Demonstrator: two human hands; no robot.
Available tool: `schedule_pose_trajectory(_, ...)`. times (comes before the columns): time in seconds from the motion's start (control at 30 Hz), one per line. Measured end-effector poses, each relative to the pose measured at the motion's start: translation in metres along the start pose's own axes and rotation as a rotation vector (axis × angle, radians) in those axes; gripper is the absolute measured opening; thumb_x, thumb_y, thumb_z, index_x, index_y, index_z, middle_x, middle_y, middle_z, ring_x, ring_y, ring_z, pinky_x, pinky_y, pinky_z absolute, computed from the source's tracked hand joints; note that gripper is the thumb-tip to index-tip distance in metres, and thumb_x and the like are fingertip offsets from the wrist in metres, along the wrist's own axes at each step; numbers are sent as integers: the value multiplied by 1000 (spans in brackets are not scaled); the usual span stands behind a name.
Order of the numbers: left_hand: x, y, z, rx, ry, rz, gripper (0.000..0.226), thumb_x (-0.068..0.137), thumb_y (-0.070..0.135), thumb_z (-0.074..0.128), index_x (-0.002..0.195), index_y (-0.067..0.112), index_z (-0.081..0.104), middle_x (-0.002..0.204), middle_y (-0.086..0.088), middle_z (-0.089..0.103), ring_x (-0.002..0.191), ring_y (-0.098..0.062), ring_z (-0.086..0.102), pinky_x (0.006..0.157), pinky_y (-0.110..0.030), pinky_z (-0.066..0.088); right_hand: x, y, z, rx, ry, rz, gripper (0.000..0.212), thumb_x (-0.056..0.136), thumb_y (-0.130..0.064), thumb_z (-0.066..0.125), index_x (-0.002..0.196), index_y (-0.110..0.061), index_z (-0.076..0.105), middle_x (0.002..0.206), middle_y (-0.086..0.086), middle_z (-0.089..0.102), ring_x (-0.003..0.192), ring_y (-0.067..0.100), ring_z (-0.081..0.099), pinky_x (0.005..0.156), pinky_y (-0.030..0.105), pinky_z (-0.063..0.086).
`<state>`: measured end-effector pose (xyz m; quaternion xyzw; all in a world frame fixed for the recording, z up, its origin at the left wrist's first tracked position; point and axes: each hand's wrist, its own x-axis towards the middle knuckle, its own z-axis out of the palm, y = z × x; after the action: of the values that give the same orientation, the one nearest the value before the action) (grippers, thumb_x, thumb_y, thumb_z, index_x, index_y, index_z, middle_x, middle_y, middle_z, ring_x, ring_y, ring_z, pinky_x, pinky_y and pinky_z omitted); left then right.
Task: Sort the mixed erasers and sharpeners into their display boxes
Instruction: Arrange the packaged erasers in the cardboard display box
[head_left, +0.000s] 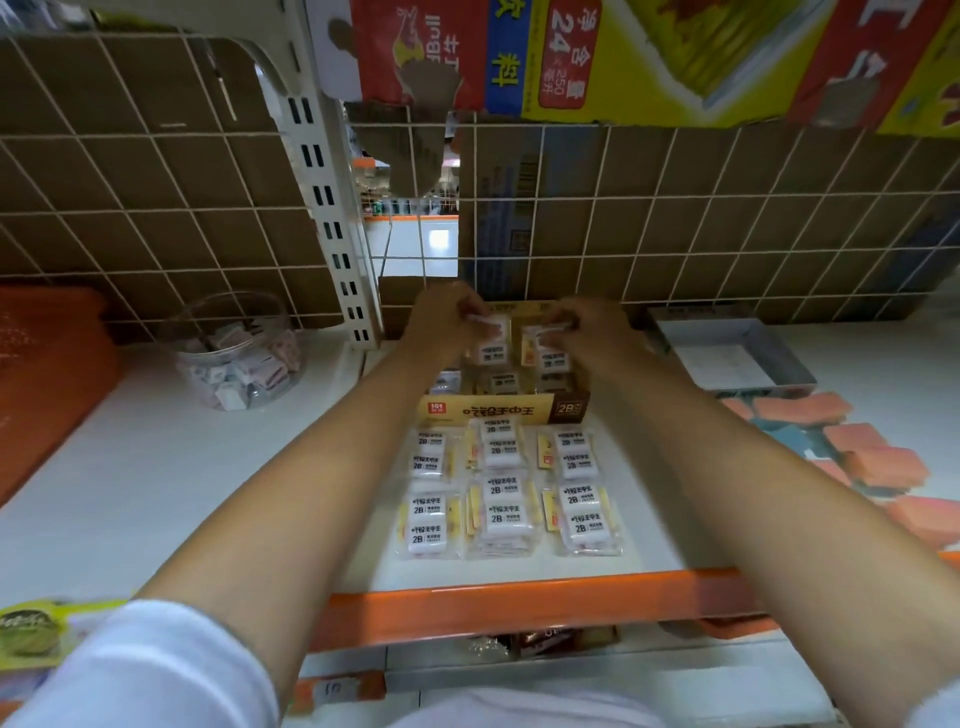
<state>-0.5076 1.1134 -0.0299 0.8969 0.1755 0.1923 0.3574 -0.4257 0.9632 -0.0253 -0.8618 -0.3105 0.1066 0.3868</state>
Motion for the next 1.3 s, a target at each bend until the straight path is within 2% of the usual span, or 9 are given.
schedule_pose_trajectory(0.17, 9, -12, 17, 203, 14, 5, 22, 81, 16, 67, 102, 10, 63, 108, -8, 61, 100, -19, 56, 86, -25, 42, 19, 8, 13, -4, 78, 36, 20, 85, -13, 62, 104, -16, 60, 107, 4, 60, 98, 20, 59, 85, 34, 49)
schedule_pose_trajectory(0.3, 11, -14, 22, 248, -3, 38, 20, 87, 18, 61, 105, 11, 61, 106, -9, 62, 94, -21, 60, 80, -25, 48, 28, 17, 21, -251, 84, -1, 23, 86, -22, 61, 108, -17, 62, 110, 6, 60, 100, 22, 57, 84, 32, 47)
schedule_pose_trajectory(0.53, 10, -17, 27, 500, 53, 209, 26, 92, 25, 50, 112, 13, 61, 112, -5, 58, 101, -19, 47, 76, -20, 25, 31, 18, 25, -590, 104, -147, 28, 90, -29, 52, 112, -15, 63, 115, 13, 55, 109, 29, 49, 90, 37, 41)
schedule_pose_trajectory(0.67, 9, -18, 29, 446, -22, 186, 28, 88, 19, 55, 114, 10, 62, 120, -7, 46, 110, -21, 40, 93, -23, 31, 27, 14, 25, -719, 86, -202, 28, 91, -27, 48, 109, -10, 62, 113, 10, 60, 114, 28, 41, 91, 37, 37)
schedule_pose_trajectory(0.77, 11, -17, 30, 437, -64, 153, 29, 86, 17, 57, 113, 10, 61, 122, -7, 46, 116, -21, 39, 97, -26, 32, 23, 14, 27, -795, 63, -214, 29, 89, -28, 50, 109, -12, 63, 121, 9, 54, 119, 29, 35, 94, 39, 31)
schedule_pose_trajectory(0.87, 11, -17, 32, 493, -71, 149, 28, 85, 18, 58, 113, 11, 60, 120, -7, 52, 117, -22, 43, 99, -31, 35, 21, 16, 26, -801, 55, -193, 29, 89, -30, 51, 110, -14, 63, 130, 11, 42, 122, 31, 30, 98, 41, 28)
schedule_pose_trajectory(1.1, 14, -22, 34, 619, -27, 188, 26, 91, 30, 53, 107, 12, 63, 114, -7, 58, 111, -24, 46, 94, -33, 36, 19, 13, 25, -763, 32, -151, 26, 91, -25, 48, 104, -12, 65, 112, 8, 58, 117, 29, 35, 96, 41, 29)
schedule_pose_trajectory(1.2, 15, -20, 25, 500, -77, 171, 27, 91, 29, 50, 105, 12, 66, 108, -7, 61, 107, -25, 53, 92, -34, 40, 13, 8, 20, -678, 61, -155, 25, 92, -23, 45, 103, -11, 64, 108, 9, 59, 114, 28, 40, 94, 40, 31)
schedule_pose_trajectory(1.3, -3, -10, 1, 372, -22, 192, 27, 90, 22, 53, 113, 13, 64, 109, -6, 61, 105, -23, 54, 86, -31, 41, -9, 6, 12, -477, 150, -244, 24, 92, -20, 45, 104, -14, 65, 103, 3, 60, 106, 23, 46, 87, 35, 34)
